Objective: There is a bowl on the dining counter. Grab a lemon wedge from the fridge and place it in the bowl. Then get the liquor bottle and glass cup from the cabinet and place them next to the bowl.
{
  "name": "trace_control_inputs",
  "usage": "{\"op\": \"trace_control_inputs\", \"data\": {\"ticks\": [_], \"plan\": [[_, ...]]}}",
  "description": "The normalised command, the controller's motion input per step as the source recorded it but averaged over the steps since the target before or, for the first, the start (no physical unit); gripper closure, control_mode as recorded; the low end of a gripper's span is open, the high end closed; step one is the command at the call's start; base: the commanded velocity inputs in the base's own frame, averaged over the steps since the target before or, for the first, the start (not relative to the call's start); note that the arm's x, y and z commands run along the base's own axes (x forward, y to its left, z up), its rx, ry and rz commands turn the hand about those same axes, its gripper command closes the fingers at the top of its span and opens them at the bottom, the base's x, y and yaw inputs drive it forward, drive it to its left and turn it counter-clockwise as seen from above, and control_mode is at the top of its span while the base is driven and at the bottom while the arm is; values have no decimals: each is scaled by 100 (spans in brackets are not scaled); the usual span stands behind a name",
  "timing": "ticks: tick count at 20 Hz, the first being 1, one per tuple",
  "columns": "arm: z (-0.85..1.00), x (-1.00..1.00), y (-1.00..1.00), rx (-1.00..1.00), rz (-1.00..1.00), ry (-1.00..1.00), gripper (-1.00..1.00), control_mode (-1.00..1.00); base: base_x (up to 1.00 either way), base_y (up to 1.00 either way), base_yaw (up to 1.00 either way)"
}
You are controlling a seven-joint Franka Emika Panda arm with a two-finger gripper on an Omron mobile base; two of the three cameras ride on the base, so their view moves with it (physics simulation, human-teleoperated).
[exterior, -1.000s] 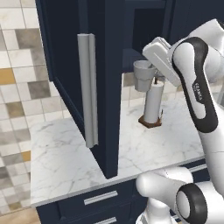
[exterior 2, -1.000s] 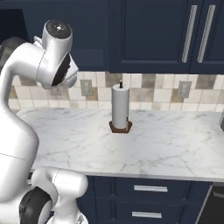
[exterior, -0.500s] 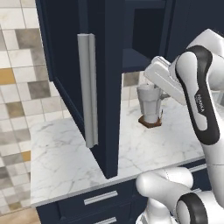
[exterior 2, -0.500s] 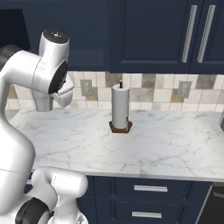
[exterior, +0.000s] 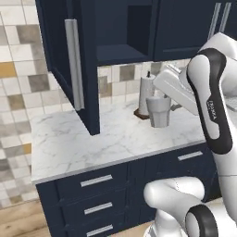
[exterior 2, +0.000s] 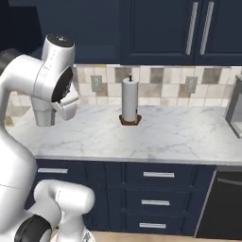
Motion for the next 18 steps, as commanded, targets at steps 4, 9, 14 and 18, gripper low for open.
{"op": "trace_control_inputs", "data": {"ticks": [4, 9, 14, 18], "plan": [[0, 0, 0, 0, 0, 0, 100, 100, -100, 15, -13], [0, 0, 0, 0, 0, 0, 100, 100, -100, 15, -53], [0, 0, 0, 0, 0, 0, 100, 100, -89, 4, -73], [0, 0, 0, 0, 0, 0, 100, 100, -86, 0, -74]]}}
